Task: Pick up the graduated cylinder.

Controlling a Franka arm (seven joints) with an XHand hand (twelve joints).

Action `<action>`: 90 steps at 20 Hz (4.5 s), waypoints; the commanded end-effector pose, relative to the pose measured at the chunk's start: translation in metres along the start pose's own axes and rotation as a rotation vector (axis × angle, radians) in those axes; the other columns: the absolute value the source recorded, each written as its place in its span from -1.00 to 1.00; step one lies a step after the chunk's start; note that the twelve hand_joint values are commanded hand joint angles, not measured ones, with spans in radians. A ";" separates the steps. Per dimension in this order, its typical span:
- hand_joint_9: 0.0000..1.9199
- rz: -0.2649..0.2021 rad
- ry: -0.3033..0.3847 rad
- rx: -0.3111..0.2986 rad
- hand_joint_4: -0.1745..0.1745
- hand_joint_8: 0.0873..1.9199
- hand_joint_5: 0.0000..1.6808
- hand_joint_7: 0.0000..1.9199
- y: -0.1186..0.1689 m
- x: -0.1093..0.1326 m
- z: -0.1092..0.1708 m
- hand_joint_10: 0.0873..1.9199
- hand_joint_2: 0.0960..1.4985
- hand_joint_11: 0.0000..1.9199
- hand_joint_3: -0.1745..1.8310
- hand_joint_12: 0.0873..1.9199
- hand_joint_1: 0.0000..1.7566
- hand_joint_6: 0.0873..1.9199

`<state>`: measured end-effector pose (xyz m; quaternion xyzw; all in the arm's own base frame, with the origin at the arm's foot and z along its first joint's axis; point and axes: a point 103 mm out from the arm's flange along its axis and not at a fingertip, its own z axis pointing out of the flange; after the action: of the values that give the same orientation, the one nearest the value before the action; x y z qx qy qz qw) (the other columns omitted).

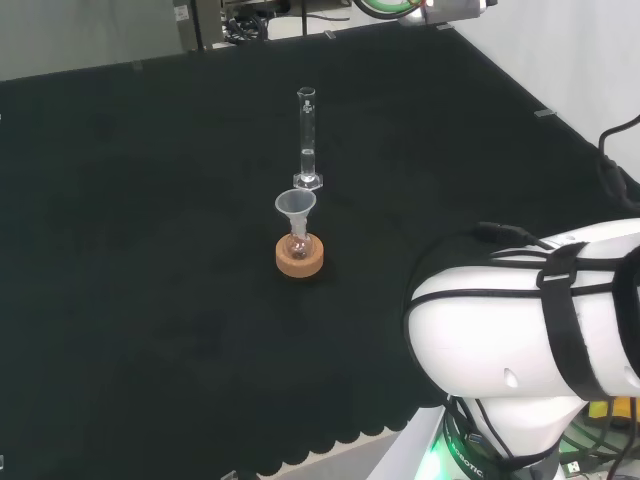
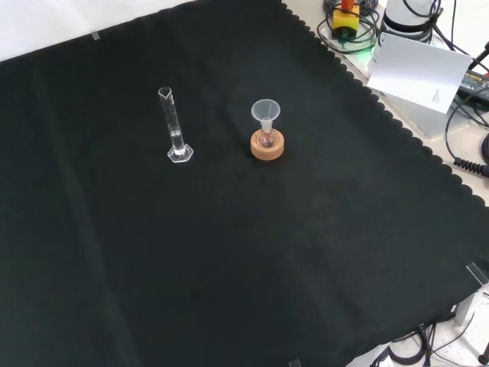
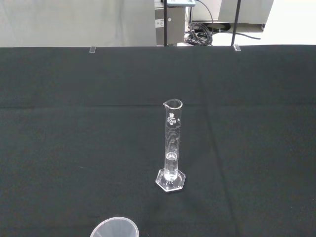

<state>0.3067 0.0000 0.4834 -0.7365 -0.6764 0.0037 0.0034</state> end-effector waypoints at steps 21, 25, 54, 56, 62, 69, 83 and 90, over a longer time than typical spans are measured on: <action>-0.79 0.085 -0.006 0.015 -0.12 -0.52 -0.74 -0.99 0.048 -0.015 0.064 -0.36 0.60 -0.89 -0.51 0.40 -0.82 -1.00; -0.77 0.074 0.030 0.028 -0.13 -0.51 -0.73 -0.97 0.076 -0.039 0.090 -0.36 0.57 -0.88 -0.53 0.40 -0.75 -1.00; -0.65 -0.154 0.333 0.077 -0.17 -0.42 -0.66 -0.87 0.225 -0.083 0.267 -0.36 0.28 -0.82 -0.57 0.40 -0.35 -1.00; -0.65 -0.141 0.323 0.083 -0.17 -0.42 -0.66 -0.88 0.228 -0.080 0.277 -0.37 0.26 -0.82 -0.56 0.40 -0.34 -1.00; -0.63 -0.155 0.392 0.088 -0.18 -0.41 -0.65 -0.85 0.235 -0.083 0.297 -0.37 0.22 -0.82 -0.55 0.40 -0.29 -1.00; -0.58 -0.195 0.522 0.056 -0.19 -0.40 -0.61 -0.80 0.238 -0.096 0.313 -0.40 0.12 -0.81 -0.47 0.40 -0.20 -1.00; -0.47 -0.319 0.705 0.042 -0.32 -0.38 -0.56 -0.72 0.246 -0.092 0.357 -0.43 -0.21 -0.73 -0.21 0.38 0.06 -1.00; -0.34 -0.364 0.775 0.019 -0.32 -0.38 -0.45 -0.57 0.250 -0.084 0.366 -0.47 -0.26 -0.64 -0.15 0.35 0.12 -1.00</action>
<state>0.5431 -0.1095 0.1181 -0.5646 -0.7439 -0.2481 0.2577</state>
